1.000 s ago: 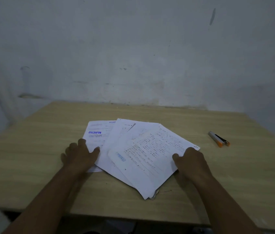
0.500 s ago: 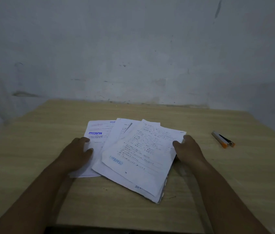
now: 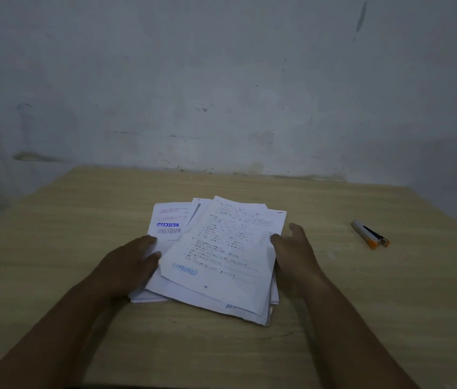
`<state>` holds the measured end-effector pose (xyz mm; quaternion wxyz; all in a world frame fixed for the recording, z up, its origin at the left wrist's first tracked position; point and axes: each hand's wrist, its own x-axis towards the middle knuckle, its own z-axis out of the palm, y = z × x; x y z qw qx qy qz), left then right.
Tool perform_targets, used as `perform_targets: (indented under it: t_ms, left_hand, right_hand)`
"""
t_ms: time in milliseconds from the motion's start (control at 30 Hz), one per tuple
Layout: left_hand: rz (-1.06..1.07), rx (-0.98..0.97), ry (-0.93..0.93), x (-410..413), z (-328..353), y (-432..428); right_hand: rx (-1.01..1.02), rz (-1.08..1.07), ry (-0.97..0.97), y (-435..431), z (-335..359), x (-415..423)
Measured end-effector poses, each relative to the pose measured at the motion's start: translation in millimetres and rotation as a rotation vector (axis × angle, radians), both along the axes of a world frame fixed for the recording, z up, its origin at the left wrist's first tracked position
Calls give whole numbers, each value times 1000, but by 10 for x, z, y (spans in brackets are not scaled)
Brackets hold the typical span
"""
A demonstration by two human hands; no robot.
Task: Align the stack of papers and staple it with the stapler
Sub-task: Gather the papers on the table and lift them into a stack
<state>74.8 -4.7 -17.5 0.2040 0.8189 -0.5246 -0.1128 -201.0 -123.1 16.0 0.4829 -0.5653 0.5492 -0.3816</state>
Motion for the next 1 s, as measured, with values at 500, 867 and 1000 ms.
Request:
perform_targets:
  t_ms: [500, 867, 1000]
  left_hand:
    - [240, -243, 364, -190, 163, -384]
    - [217, -214, 468, -172, 211, -508]
    - [245, -169, 629, -92, 232, -568]
  right_hand:
    - [142, -99, -160, -377, -39, 92]
    - [93, -33, -35, -574, 18, 299]
    - [122, 60, 18, -728, 15, 375]
